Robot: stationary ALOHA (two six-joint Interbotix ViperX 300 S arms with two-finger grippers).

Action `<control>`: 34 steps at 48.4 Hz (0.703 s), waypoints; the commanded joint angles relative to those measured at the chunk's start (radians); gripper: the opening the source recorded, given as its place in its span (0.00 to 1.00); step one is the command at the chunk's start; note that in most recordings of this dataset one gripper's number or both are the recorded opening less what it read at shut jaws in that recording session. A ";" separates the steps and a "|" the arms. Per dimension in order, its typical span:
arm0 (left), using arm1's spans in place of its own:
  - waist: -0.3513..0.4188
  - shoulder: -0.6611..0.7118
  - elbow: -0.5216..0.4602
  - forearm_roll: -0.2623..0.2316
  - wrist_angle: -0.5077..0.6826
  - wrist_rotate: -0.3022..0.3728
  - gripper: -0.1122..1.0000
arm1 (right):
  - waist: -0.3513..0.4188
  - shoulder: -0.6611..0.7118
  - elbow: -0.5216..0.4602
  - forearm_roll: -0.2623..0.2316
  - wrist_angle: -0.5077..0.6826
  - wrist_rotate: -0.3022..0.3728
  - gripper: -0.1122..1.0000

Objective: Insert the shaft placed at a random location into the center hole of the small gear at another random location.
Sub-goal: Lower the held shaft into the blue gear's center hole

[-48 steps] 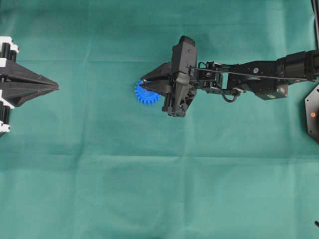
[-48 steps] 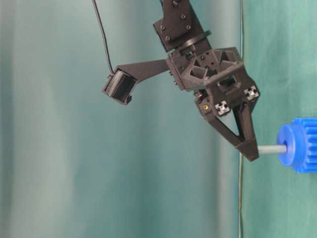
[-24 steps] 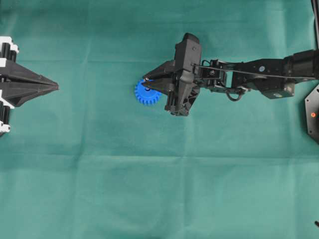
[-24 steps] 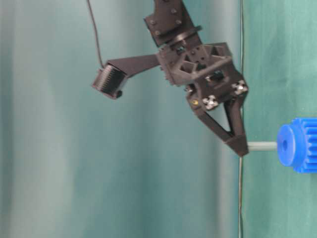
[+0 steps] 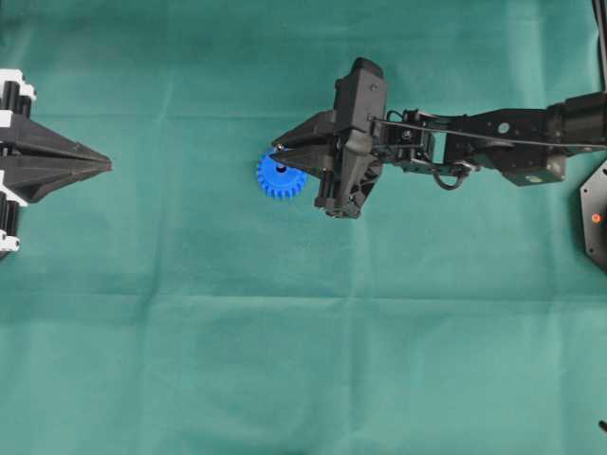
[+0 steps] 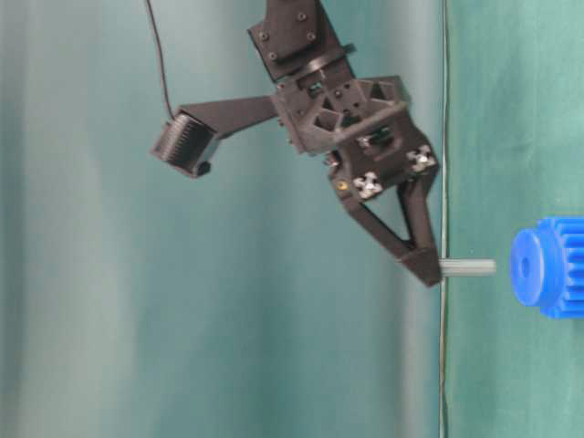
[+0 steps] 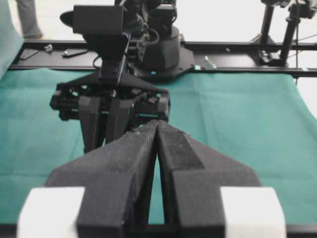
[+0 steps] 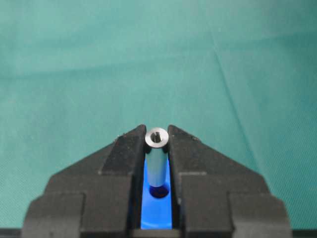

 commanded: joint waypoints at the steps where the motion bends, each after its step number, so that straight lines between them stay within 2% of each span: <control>1: 0.003 0.005 -0.026 0.003 -0.006 -0.002 0.10 | -0.002 0.005 -0.025 -0.002 -0.025 -0.012 0.22; 34: 0.003 0.005 -0.025 0.003 -0.006 -0.002 0.10 | -0.002 0.077 -0.025 -0.002 -0.064 -0.011 0.22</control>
